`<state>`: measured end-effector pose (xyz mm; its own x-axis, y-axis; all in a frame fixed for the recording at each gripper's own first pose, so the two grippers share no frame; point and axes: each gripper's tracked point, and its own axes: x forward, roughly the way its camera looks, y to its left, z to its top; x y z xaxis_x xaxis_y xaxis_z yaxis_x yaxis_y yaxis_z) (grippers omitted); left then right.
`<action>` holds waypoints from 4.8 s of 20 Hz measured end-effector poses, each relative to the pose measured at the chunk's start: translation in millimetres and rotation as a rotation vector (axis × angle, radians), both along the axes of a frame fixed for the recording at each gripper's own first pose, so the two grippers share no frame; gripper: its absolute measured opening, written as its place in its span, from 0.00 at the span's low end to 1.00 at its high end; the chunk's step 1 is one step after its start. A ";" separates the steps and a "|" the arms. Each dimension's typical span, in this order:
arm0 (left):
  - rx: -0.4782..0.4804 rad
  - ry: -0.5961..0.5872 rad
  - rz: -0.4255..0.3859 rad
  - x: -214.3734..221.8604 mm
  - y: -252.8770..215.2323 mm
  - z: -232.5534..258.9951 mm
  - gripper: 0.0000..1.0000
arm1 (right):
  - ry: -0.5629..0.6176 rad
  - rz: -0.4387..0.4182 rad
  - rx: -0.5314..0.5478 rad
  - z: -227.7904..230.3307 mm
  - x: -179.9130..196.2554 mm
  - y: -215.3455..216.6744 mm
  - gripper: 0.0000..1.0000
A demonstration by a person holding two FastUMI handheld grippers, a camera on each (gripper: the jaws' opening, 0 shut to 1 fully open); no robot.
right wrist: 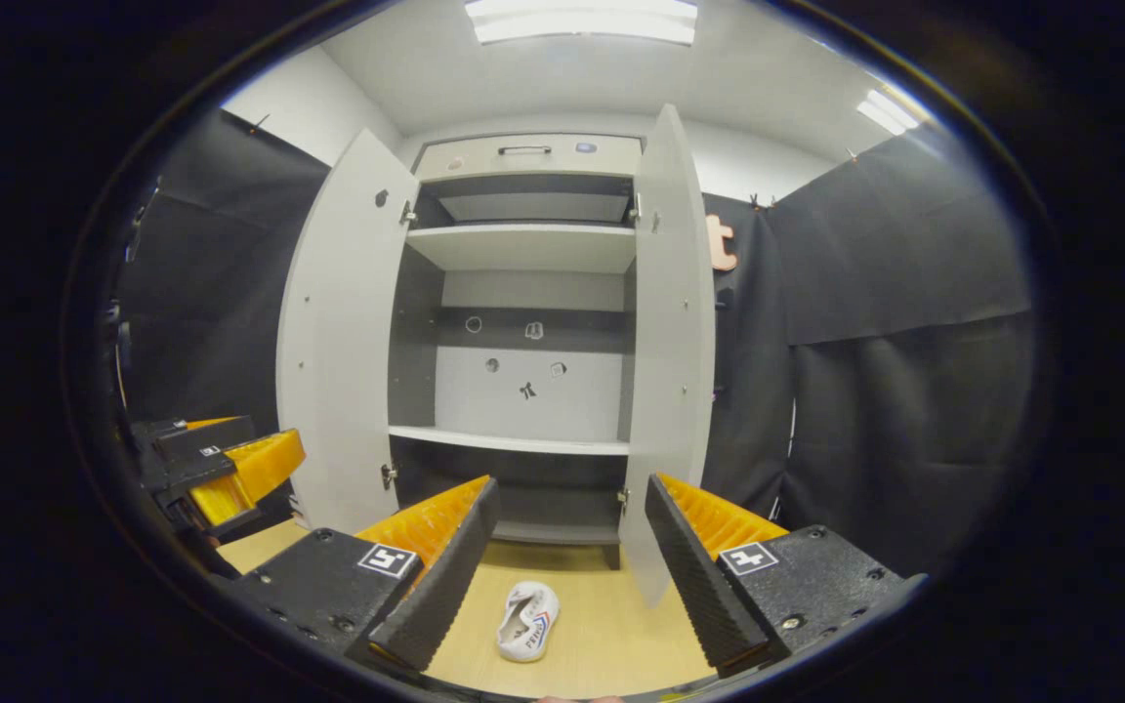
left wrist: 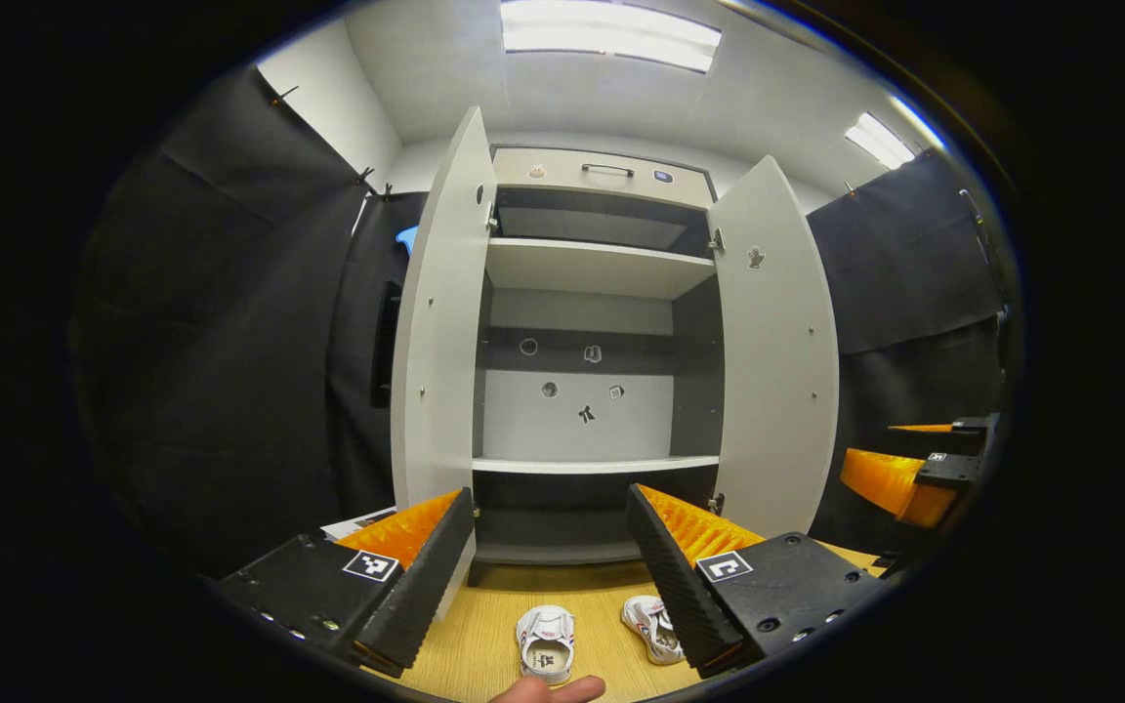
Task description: Grab one shoe with the right hand and put it into the shoe cabinet, grab the other shoe with the left hand and put it into the shoe cabinet; then close the right door with the right hand and the left door with the left hand.
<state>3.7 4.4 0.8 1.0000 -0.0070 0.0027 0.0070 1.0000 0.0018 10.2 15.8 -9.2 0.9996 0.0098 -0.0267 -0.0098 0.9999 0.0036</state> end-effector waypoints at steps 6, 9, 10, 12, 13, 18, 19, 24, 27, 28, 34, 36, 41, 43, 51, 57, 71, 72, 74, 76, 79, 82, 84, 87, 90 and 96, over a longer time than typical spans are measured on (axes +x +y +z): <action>0.003 -0.001 0.003 0.5 4.4 -0.3 0.95 | 0.066 0.028 0.003 -27.0 14.6 11.0 0.98; 0.014 -0.005 0.009 0.8 8.6 -0.5 0.95 | 0.143 0.052 0.012 -61.3 26.8 23.8 0.98; 0.019 -0.004 0.012 0.6 10.3 -0.3 0.95 | 0.168 0.060 0.019 -73.9 31.6 28.2 0.98; 0.023 -0.009 0.011 0.5 11.1 0.5 0.95 | 0.214 0.073 0.021 -97.1 40.9 35.7 0.98; 0.024 -0.011 0.010 0.4 11.6 0.6 0.95 | 0.235 0.083 0.022 -109.4 44.1 39.3 0.98; 0.024 -0.006 0.014 -1.7 15.7 -2.0 0.95 | 0.375 0.127 0.039 -178.5 68.4 63.4 0.98; 0.021 -0.003 0.012 -1.8 15.9 -3.7 0.95 | 0.410 0.132 0.052 -193.4 71.8 67.4 0.98; 0.019 0.015 0.022 -0.5 25.8 -11.6 0.95 | 0.560 0.140 0.116 -258.6 89.7 83.7 0.98; 0.016 0.029 0.035 2.1 34.3 -17.8 0.95 | 0.633 0.151 0.126 -288.3 96.3 90.6 0.97; 0.014 0.033 0.041 2.9 37.9 -19.5 0.95 | 0.651 0.152 0.122 -297.1 100.4 92.0 0.96; -0.005 0.058 0.063 10.9 53.6 -30.0 0.95 | 0.729 0.183 0.109 -331.0 113.9 99.9 0.86; -0.011 0.063 0.066 12.0 56.6 -32.0 0.95 | 0.749 0.173 0.117 -338.9 120.7 98.8 0.83; -0.013 0.080 0.072 20.0 63.4 -40.6 0.95 | 0.791 0.160 0.136 -356.8 137.3 100.3 0.63; -0.013 0.086 0.070 23.0 64.0 -42.8 0.95 | 0.810 0.157 0.133 -364.1 141.9 101.6 0.64; -0.026 0.112 0.070 30.7 67.9 -54.8 0.95 | 0.823 0.098 0.106 -380.9 156.8 88.4 0.21; -0.050 0.120 0.079 31.8 69.9 -59.6 0.95 | 0.743 0.104 0.043 -376.6 160.7 83.1 0.04; -0.054 0.099 0.060 26.6 52.4 -53.4 0.95 | 0.347 0.152 -0.116 -205.1 140.9 71.4 0.03; -0.055 0.094 0.055 25.9 48.8 -51.7 0.95 | 0.315 0.156 -0.121 -183.0 140.3 71.3 0.03; -0.056 0.083 0.045 25.1 42.1 -50.0 0.95 | 0.269 0.178 -0.102 -143.1 141.8 75.9 0.04; -0.039 0.087 0.055 23.1 39.5 -52.7 0.95 | 0.240 0.207 -0.060 -105.4 146.7 80.3 0.04; -0.033 0.094 0.051 17.9 29.9 -55.6 0.95 | 0.177 0.221 -0.045 -51.3 169.3 77.8 0.04; -0.002 0.073 0.052 14.8 26.4 -47.3 0.95 | 0.120 0.194 -0.100 -12.2 203.5 71.5 0.03; 0.020 0.059 0.058 14.9 26.8 -43.1 0.95 | 0.135 0.184 -0.099 2.5 236.4 71.4 0.03; 0.016 0.047 0.053 13.4 23.5 -38.6 0.95 | 0.173 0.145 -0.119 10.9 299.0 62.2 0.04; 0.019 0.041 0.059 13.5 25.4 -38.2 0.95 | 0.215 0.114 -0.158 10.1 351.6 56.9 0.03; 0.012 0.078 0.082 16.0 34.9 -49.7 0.95 | 0.305 0.100 -0.229 -2.9 414.0 61.2 0.04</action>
